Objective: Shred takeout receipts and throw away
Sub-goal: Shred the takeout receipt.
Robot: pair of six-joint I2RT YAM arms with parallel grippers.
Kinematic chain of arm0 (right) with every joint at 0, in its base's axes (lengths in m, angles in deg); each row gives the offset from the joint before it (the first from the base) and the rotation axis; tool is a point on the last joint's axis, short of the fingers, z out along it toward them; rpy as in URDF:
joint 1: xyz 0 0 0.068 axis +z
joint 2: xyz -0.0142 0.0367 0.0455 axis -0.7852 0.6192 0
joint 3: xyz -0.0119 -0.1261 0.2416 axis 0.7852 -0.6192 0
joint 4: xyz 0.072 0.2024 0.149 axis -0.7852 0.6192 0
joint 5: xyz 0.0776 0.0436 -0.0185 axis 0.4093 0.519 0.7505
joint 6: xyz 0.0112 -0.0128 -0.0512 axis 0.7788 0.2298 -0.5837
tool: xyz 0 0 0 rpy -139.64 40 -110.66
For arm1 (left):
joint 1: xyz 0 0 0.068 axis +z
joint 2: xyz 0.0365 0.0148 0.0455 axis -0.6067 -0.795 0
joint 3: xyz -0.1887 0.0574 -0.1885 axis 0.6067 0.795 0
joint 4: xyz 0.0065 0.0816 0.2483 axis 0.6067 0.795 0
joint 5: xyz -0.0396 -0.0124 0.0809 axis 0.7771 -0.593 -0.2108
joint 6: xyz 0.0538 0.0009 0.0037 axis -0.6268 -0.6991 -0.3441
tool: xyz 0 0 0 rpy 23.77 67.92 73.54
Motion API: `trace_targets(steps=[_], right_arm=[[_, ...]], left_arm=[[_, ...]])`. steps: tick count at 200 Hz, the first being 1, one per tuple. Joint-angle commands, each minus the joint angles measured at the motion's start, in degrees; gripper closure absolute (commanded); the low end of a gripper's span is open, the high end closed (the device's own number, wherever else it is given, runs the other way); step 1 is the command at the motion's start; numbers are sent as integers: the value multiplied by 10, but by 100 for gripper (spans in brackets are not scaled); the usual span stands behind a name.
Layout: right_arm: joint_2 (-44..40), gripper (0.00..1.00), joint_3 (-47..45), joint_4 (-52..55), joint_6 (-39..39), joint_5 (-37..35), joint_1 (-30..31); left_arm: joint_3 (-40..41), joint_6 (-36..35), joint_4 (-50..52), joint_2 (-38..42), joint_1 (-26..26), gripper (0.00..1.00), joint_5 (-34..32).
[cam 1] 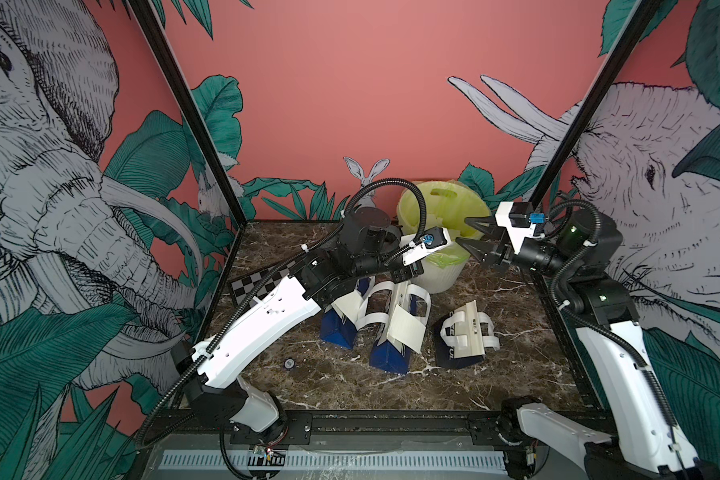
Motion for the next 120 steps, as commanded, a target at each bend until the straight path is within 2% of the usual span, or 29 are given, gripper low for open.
trace_targets(steps=[1, 25, 55, 71, 86, 120], right_arm=[[9, 58, 19, -1, -36, 25, 15], [13, 58, 18, 27, -73, 42, 29], [7, 58, 4, 29, -79, 35, 34], [-8, 52, 6, 58, -114, 12, 34], [-27, 46, -7, 42, -109, -21, 34], [-35, 44, -13, 48, -97, 13, 34]], left_arm=[[-23, -15, 10, -3, 2, 100, 3], [-29, -16, 15, -7, 2, 100, -10], [-33, -20, 15, -9, 2, 100, -20], [-37, -25, 21, -10, 3, 100, -24], [-35, -31, 24, -12, 2, 100, -34], [-37, -32, 32, -15, 2, 100, -33]])
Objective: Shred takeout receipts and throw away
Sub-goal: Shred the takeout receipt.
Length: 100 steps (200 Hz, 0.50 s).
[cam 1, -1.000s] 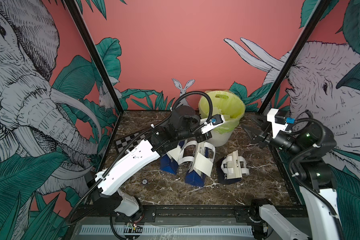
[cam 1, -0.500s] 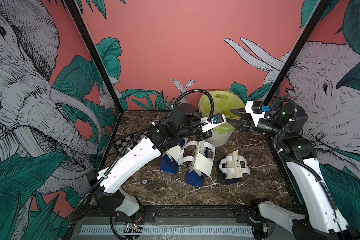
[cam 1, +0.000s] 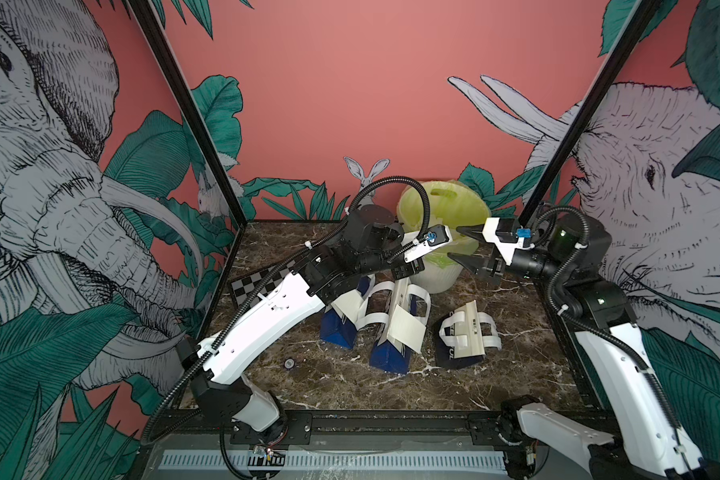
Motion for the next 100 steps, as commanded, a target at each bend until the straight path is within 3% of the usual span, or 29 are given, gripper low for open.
trace_targets(steps=[1, 100], right_arm=[[-8, 44, -4, -5, -12, 21, 4], [38, 55, 23, 7, -25, -3, 34]], left_arm=[[-19, -14, 14, 0, 2, 100, 0], [-18, -10, 18, 11, 1, 100, 35]])
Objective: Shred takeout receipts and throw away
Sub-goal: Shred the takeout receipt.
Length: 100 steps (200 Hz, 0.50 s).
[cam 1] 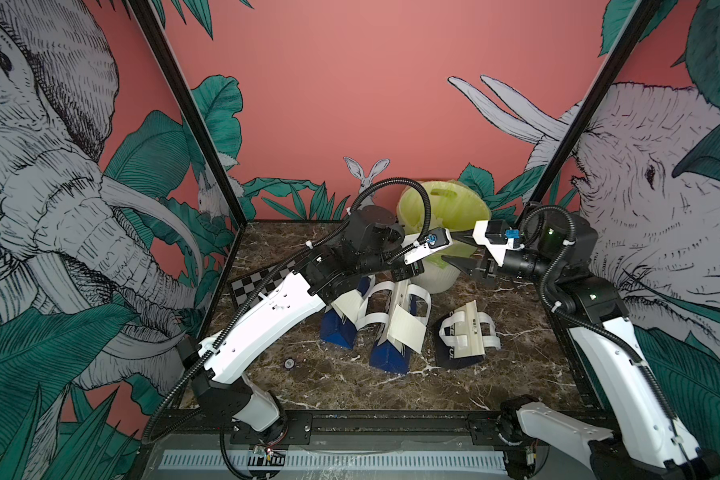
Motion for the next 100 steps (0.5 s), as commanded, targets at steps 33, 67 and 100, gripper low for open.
trace_targets(steps=[33, 67, 100], right_arm=[[1, 74, 20, -18, -11, 7, 10], [-8, 100, 8, -33, 1, 15, 11], [-46, 100, -47, -102, 47, -27, 11]], left_arm=[[-18, -12, 10, 13, 1, 100, 16], [-21, -2, 7, 12, 1, 91, 14], [5, 39, -45, 34, 13, 52, 1]])
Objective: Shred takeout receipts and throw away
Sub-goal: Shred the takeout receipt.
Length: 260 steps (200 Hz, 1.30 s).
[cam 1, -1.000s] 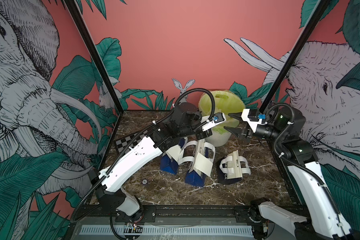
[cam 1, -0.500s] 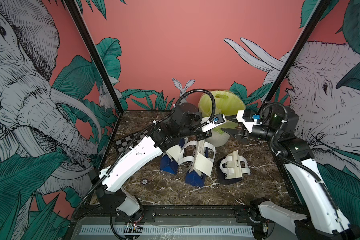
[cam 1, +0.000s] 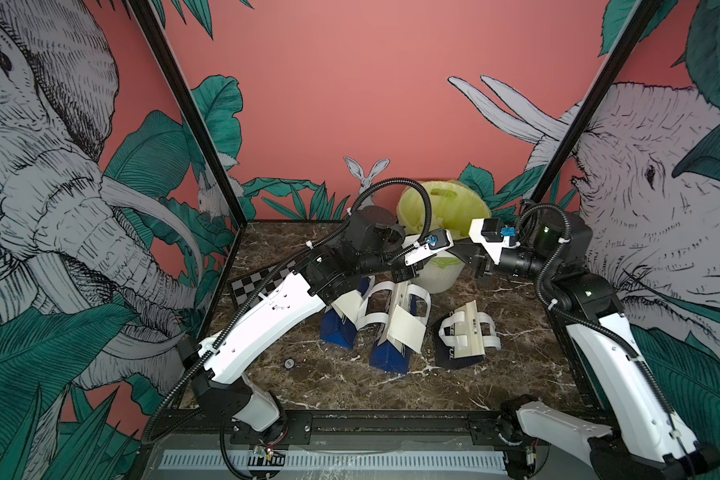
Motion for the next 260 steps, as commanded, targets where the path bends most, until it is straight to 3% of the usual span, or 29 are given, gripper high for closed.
trace_targets(steps=[1, 28, 61, 145, 173, 187, 214, 249, 260], right_arm=[[-40, 100, -41, -82, 36, -24, 2], [-87, 100, -127, -169, 104, -79, 2], [-114, 100, -181, -238, 173, -96, 2], [-130, 100, -209, -326, 238, -65, 2], [-132, 100, -218, -364, 264, -56, 2], [-133, 100, -219, -362, 266, -51, 2], [-133, 100, -214, -344, 262, -37, 3], [-138, 100, -213, -347, 261, -30, 4], [-139, 100, -212, -348, 260, -38, 5]], left_arm=[[6, 31, -45, 35, 15, 51, 4], [34, 135, -99, 60, 88, 46, 144], [53, 155, -129, 75, 102, 48, 234], [44, 143, -107, 61, 115, 46, 269], [43, 169, -117, 56, 135, 45, 298], [42, 169, -118, 56, 136, 42, 300], [46, 166, -131, 65, 137, 24, 279], [38, 169, -128, 54, 140, 23, 286], [38, 181, -133, 48, 140, 26, 306]])
